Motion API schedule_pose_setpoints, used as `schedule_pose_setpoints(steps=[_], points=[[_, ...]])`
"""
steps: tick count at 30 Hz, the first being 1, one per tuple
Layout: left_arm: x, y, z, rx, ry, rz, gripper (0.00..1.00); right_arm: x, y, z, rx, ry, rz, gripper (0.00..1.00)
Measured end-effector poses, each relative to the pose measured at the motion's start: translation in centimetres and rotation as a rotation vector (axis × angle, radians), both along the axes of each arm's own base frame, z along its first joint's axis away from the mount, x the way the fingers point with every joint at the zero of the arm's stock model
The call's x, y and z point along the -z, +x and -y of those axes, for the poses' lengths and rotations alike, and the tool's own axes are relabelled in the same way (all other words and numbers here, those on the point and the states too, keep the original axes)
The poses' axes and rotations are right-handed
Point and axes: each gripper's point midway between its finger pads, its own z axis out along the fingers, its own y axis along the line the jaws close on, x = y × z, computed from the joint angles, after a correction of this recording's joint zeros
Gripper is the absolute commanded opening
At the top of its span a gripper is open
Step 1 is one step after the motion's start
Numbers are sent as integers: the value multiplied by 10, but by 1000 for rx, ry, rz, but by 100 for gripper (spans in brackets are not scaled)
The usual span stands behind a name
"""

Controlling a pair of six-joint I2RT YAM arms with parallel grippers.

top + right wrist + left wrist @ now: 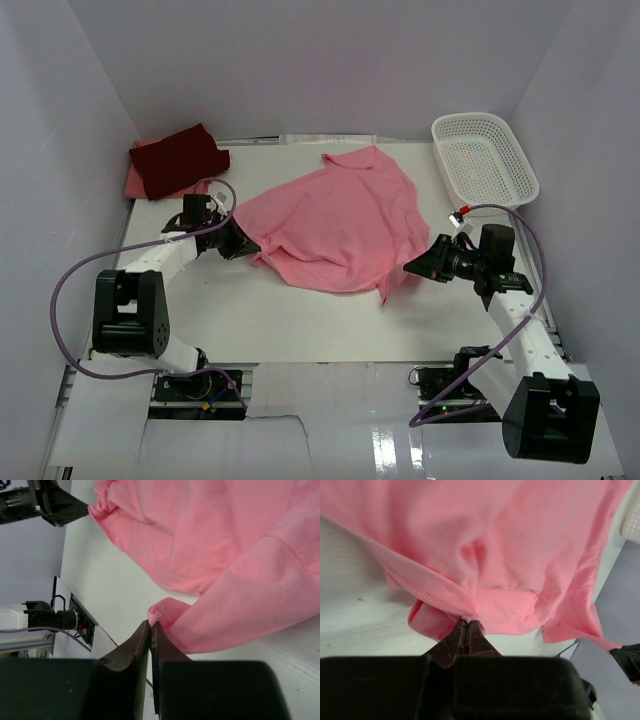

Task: Fold and stack the t-shirts
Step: Flatten out the tshirt

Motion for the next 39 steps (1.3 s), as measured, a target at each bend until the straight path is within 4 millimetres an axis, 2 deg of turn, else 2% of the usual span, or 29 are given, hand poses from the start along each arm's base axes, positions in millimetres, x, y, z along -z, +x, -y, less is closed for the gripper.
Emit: schedule_pose_setpoints(steps=[4,7,9,10,12,13,17,22,25,28,30,35,39], points=[[-44,-4,5,83,59,121,2,-4,-13,3,11,-34,13,8],[-60,-9,1,108,105,160,10,0,-23,6,21,-57,-20,8],[-59,-15,-2,128,130,147,21,6,-28,8,25,-78,-53,8],[-56,-19,-4,138,139,129,34,10,-31,9,27,-87,-68,8],[-46,-31,-5,161,152,72,43,16,-37,10,27,-103,-103,8],[-41,-37,-6,172,157,40,56,17,-39,11,28,-109,-116,8],[-23,-64,-10,202,184,-70,70,20,-48,13,35,-128,-137,8],[-17,-106,-12,220,213,-163,70,23,-59,17,46,-156,-167,8],[-24,-116,-15,215,240,-159,70,26,-64,20,63,-181,-195,8],[-27,-113,-23,190,286,-152,70,23,-63,27,96,-220,-207,8],[-25,-106,-26,182,309,-162,70,13,-58,32,123,-251,-191,8],[-4,-88,-29,179,340,-205,67,-13,-46,44,178,-315,-121,8],[14,-82,-34,173,386,-231,65,-13,-48,45,177,-322,-125,8]])
